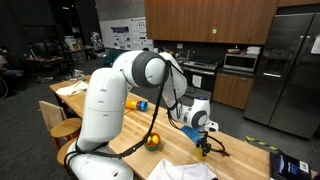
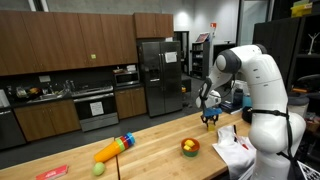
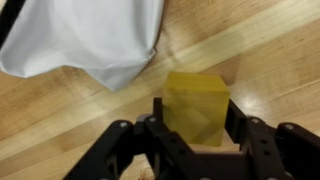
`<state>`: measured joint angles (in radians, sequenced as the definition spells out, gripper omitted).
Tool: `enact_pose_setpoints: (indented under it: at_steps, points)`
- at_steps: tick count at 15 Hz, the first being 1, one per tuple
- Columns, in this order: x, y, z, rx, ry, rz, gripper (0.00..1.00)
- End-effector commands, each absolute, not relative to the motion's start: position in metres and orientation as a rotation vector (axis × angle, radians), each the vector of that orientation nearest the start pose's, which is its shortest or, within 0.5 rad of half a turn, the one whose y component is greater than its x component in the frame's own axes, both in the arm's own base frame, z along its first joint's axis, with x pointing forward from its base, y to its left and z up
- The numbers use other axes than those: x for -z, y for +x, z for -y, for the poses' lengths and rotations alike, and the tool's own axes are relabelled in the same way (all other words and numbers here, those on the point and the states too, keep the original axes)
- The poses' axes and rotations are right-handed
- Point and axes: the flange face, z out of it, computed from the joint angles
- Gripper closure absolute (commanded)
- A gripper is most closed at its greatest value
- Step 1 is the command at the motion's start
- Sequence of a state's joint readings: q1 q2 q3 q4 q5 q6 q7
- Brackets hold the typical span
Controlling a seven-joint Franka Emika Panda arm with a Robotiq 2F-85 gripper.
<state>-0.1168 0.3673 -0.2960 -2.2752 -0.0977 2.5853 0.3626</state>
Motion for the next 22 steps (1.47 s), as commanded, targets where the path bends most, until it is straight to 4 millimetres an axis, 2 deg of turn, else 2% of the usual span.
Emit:
enact_pose_setpoints:
  at_steps: [1,3,7,11,13,14,17,22]
  points:
    - [-0.214,0.483,0.204,0.002,-3.227,-1.027,0.11]
    - [-0.230,0.481,0.197,0.053,-3.314,-0.972,0.02]
    - [-0.261,0.468,0.179,0.083,-3.427,-0.894,0.00]
    - [-0.297,0.428,0.159,0.073,-3.506,-0.639,0.00]
    - [-0.308,0.402,0.147,0.067,-3.522,-0.392,0.00]
    - [-0.289,0.436,0.156,0.047,-3.509,-0.563,0.00]
    - [-0.303,0.411,0.147,0.065,-3.506,-0.442,0.00]
    - [-0.305,0.406,0.145,0.065,-3.505,-0.419,0.00]
